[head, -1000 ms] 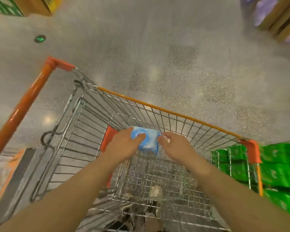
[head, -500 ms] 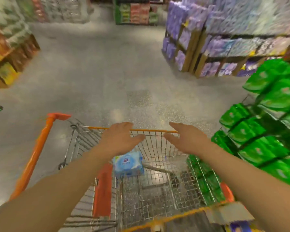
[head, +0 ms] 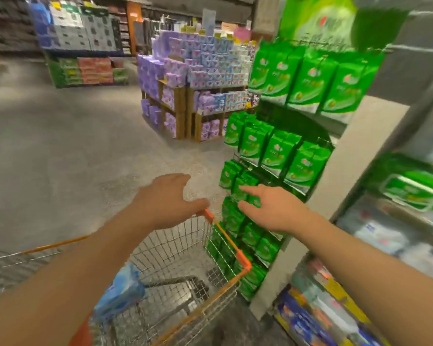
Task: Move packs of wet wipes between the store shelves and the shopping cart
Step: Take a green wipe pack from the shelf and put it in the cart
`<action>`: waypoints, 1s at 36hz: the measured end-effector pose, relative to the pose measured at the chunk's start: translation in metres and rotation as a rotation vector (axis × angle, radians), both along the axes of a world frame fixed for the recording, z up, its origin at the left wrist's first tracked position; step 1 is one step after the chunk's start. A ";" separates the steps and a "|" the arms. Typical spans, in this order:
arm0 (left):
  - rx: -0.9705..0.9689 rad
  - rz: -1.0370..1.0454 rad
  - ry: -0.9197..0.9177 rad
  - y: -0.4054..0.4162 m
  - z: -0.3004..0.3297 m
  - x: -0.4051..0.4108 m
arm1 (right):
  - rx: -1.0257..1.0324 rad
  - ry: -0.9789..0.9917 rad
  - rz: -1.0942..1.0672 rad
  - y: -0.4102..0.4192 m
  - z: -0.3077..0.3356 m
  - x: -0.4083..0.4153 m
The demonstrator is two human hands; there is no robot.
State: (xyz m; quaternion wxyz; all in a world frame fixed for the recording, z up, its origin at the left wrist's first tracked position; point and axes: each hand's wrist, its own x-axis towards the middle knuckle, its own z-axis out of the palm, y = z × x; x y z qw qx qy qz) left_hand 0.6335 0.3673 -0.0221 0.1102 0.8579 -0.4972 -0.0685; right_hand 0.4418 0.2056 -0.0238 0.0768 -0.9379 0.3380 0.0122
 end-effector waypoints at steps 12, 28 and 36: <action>-0.041 -0.361 0.032 -0.116 0.029 -0.205 | -0.048 -0.115 -0.379 -0.041 0.019 -0.264; -0.087 -0.773 0.117 -0.192 0.047 -0.440 | -0.062 -0.192 -0.859 -0.014 0.030 -0.519; -0.042 -0.898 0.103 -0.224 0.044 -0.500 | -0.050 -0.305 -0.970 -0.013 0.020 -0.577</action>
